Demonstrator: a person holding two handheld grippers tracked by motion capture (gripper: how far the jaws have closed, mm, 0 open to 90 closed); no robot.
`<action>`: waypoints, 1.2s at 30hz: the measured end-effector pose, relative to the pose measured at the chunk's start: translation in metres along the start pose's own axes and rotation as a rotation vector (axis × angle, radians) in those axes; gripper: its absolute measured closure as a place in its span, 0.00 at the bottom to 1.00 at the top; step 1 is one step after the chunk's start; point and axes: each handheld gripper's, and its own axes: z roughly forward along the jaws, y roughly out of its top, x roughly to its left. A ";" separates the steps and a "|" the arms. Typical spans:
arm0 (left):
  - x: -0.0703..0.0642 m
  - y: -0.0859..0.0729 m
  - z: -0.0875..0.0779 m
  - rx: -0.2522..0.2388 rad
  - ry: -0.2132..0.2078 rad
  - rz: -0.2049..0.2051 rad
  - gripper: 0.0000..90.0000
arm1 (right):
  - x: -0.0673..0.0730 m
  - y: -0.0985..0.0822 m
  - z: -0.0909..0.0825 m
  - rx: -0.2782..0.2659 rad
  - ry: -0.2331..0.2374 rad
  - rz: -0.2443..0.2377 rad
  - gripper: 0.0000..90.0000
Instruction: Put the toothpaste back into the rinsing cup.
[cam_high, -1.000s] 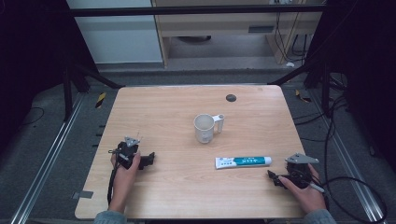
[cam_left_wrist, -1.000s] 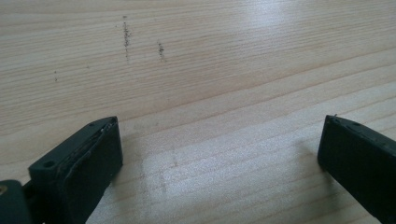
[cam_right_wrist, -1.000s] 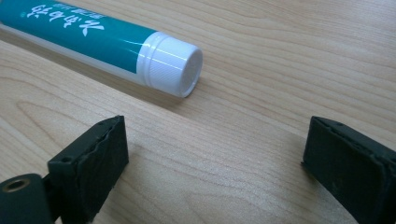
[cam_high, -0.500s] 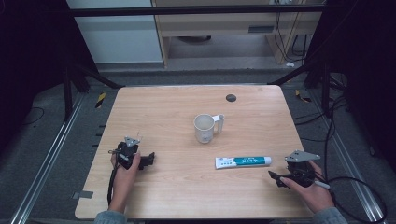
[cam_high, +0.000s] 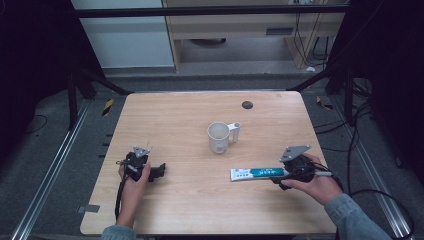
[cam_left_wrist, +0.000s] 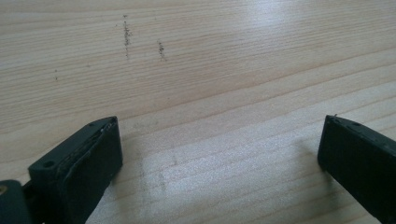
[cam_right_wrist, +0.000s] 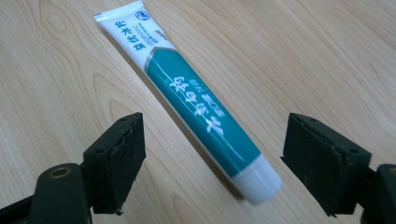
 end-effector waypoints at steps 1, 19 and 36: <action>0.000 0.000 0.000 0.000 0.000 0.000 0.00 | 0.000 0.000 0.000 0.000 0.000 0.000 0.24; 0.000 0.000 0.000 0.000 -0.002 0.001 0.00 | 0.001 0.050 0.021 0.117 0.094 -0.214 0.38; 0.000 0.000 0.001 -0.002 -0.005 0.003 0.00 | 0.002 0.070 0.030 0.207 0.133 -0.335 0.43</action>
